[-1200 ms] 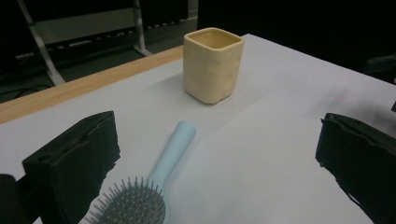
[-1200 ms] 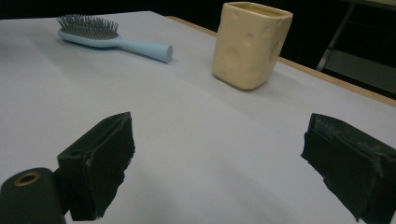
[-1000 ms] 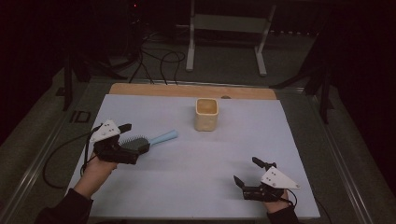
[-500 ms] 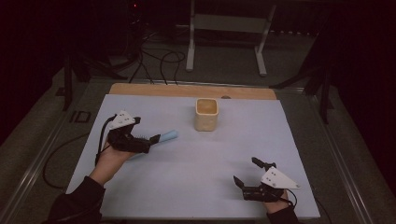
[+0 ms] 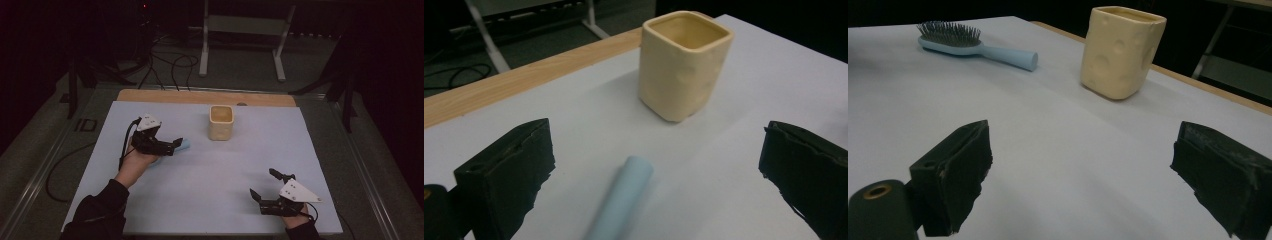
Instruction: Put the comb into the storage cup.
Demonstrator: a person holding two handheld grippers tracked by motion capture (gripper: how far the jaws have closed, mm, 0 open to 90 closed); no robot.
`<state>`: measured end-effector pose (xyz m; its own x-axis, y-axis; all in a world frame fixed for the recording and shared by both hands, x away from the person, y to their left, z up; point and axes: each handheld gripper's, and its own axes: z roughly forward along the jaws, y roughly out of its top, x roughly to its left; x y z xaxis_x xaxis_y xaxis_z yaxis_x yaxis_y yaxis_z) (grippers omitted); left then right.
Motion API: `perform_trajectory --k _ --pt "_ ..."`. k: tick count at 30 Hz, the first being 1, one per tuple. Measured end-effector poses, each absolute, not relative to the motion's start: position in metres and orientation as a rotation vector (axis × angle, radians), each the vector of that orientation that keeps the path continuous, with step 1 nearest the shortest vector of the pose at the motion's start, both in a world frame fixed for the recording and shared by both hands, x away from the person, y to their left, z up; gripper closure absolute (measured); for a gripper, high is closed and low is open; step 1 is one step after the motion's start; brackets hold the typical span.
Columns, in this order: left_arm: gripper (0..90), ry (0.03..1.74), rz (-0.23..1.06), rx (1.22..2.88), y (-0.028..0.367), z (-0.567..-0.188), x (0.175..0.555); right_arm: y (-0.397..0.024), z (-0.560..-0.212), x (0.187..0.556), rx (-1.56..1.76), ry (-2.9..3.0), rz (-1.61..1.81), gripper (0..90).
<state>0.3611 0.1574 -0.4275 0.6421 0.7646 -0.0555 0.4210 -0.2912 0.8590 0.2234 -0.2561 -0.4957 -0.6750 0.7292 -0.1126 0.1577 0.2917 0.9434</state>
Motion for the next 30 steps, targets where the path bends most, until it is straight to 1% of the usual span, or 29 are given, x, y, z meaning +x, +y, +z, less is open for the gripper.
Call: perform_trajectory --k 2,8,12,14,16,17,21,23,24,25,27,30 --pt "3.0 0.939 0.475 1.924 0.155 -0.429 0.365 -0.256 -0.496 0.223 0.784 2.027 1.39 8.7" --pt "13.2 0.953 0.47 1.934 0.146 -0.435 0.373 -0.255 -0.496 0.223 0.784 2.038 1.39 8.7" --pt "14.8 0.956 0.477 1.931 0.141 -0.44 0.376 -0.255 -0.496 0.223 0.782 2.041 1.395 8.7" --pt "18.4 0.95 0.467 1.935 0.14 -0.442 0.378 -0.255 -0.496 0.223 0.78 2.047 1.394 8.7" --pt "24.3 0.948 0.469 1.938 0.138 -0.445 0.379 -0.255 -0.495 0.223 0.781 2.044 1.4 8.7" --pt "24.7 0.949 0.463 1.94 0.138 -0.446 0.38 -0.255 -0.495 0.223 0.778 2.043 1.401 8.7" --pt "34.3 0.977 0.468 1.947 0.137 -0.451 0.385 -0.254 -0.495 0.223 0.775 2.046 1.4 8.7" --pt "40.3 0.979 0.461 1.949 0.137 -0.452 0.386 -0.254 -0.495 0.223 0.777 2.045 1.402 8.7" --pt "40.3 0.985 0.471 1.95 0.136 -0.454 0.389 -0.254 -0.495 0.223 0.777 2.046 1.403 8.8" --pt "47.1 0.99 0.466 1.951 0.136 -0.456 0.39 -0.254 -0.495 0.223 0.773 2.045 1.401 8.7" --pt "50.1 1.01 0.47 1.961 0.135 -0.458 0.393 -0.255 -0.495 0.223 0.778 2.044 1.403 8.8" --pt "56.9 1.043 0.484 1.971 0.134 -0.461 0.397 -0.254 -0.495 0.223 0.776 2.045 1.404 8.7"
